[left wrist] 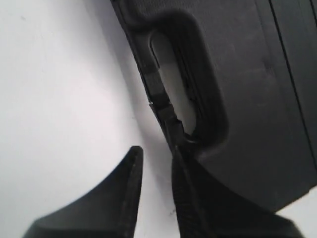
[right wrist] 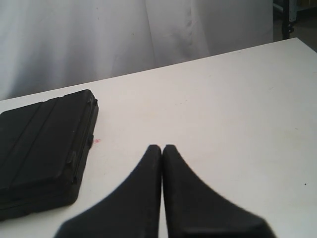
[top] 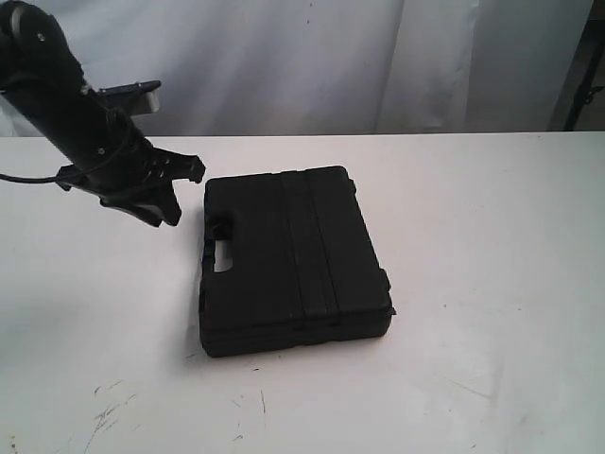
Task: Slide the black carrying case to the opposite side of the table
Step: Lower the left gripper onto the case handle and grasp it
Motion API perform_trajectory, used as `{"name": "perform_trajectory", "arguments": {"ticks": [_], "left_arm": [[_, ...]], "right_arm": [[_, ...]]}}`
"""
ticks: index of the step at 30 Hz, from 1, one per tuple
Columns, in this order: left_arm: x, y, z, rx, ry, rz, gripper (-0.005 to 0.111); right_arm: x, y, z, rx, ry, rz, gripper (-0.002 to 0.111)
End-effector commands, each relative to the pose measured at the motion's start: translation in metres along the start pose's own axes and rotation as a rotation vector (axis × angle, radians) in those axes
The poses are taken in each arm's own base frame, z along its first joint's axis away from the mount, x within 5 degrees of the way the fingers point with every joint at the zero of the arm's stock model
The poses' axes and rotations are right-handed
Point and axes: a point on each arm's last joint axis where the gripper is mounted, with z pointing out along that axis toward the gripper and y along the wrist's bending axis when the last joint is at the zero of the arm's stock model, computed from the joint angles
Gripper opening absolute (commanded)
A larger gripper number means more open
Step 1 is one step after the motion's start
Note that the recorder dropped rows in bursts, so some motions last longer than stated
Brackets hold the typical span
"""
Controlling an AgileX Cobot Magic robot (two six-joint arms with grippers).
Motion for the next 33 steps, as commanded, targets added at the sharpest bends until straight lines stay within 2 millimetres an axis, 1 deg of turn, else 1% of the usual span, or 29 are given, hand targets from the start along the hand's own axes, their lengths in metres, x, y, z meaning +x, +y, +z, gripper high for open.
{"name": "perform_trajectory", "arguments": {"ticks": [1, 7, 10, 16, 28, 33], "left_arm": [[-0.014, -0.002, 0.02, 0.025, -0.004, -0.054, 0.022], [-0.016, 0.002, 0.049, 0.051, 0.043, -0.093, 0.022], [-0.017, 0.005, 0.056, 0.046, 0.043, -0.096, 0.022], [-0.02, 0.006, 0.058, 0.036, 0.014, -0.093, 0.022], [-0.018, 0.007, 0.058, 0.028, 0.036, -0.084, 0.022], [-0.02, 0.008, 0.058, 0.022, 0.013, -0.084, 0.022]], "right_arm": [[0.0, -0.001, 0.0, 0.008, -0.006, 0.002, 0.0], [0.0, -0.001, 0.0, 0.008, -0.006, 0.002, 0.0], [0.0, -0.001, 0.0, 0.008, -0.006, 0.002, 0.0], [0.0, -0.001, 0.0, 0.008, -0.006, 0.002, 0.0], [0.0, -0.001, 0.0, 0.008, -0.006, 0.002, 0.0], [0.0, -0.001, 0.0, 0.008, -0.006, 0.002, 0.0]]}}
